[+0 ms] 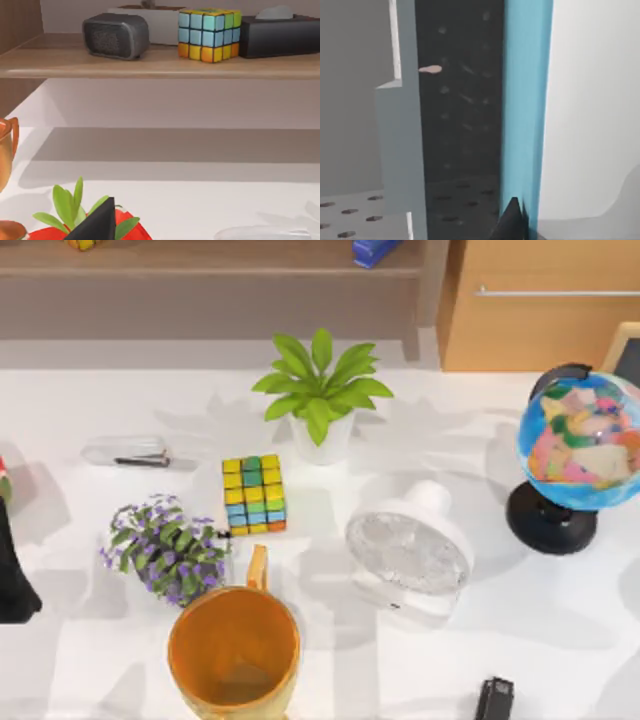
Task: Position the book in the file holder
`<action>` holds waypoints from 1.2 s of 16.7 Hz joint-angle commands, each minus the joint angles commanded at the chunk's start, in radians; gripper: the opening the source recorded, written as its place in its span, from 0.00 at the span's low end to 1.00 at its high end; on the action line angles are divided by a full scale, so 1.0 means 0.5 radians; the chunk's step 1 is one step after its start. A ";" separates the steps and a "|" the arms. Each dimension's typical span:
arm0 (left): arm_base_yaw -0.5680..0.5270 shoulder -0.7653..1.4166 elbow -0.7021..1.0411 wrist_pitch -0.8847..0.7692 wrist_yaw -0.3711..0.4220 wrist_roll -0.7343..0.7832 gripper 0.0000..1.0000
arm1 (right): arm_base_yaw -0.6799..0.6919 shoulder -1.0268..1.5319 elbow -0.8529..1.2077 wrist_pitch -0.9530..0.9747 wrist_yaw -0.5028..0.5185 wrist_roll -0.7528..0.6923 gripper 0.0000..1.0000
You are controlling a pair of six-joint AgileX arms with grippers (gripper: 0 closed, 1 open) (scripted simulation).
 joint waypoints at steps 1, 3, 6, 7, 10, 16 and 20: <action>0.000 0.000 0.000 0.000 0.000 0.000 1.00 | 0.004 0.032 0.016 0.015 -0.021 0.012 0.00; 0.000 0.000 0.000 0.000 0.000 0.000 1.00 | 0.006 0.049 0.025 0.022 -0.032 0.019 0.00; 0.000 0.000 0.000 0.000 0.000 0.000 1.00 | 0.006 0.049 0.025 0.022 -0.032 0.019 0.00; 0.000 0.000 0.000 0.000 0.000 0.000 1.00 | 0.001 0.045 0.016 0.021 -0.029 0.020 0.00; 0.000 0.000 0.000 0.000 0.000 0.000 1.00 | 0.002 0.075 0.077 0.023 -0.014 0.026 0.00; 0.000 0.000 0.000 0.000 0.000 0.000 1.00 | 0.078 0.233 0.248 -0.007 0.040 0.041 0.00; 0.000 0.000 0.000 0.000 0.000 0.000 1.00 | 0.079 0.234 0.249 -0.007 0.040 0.041 0.08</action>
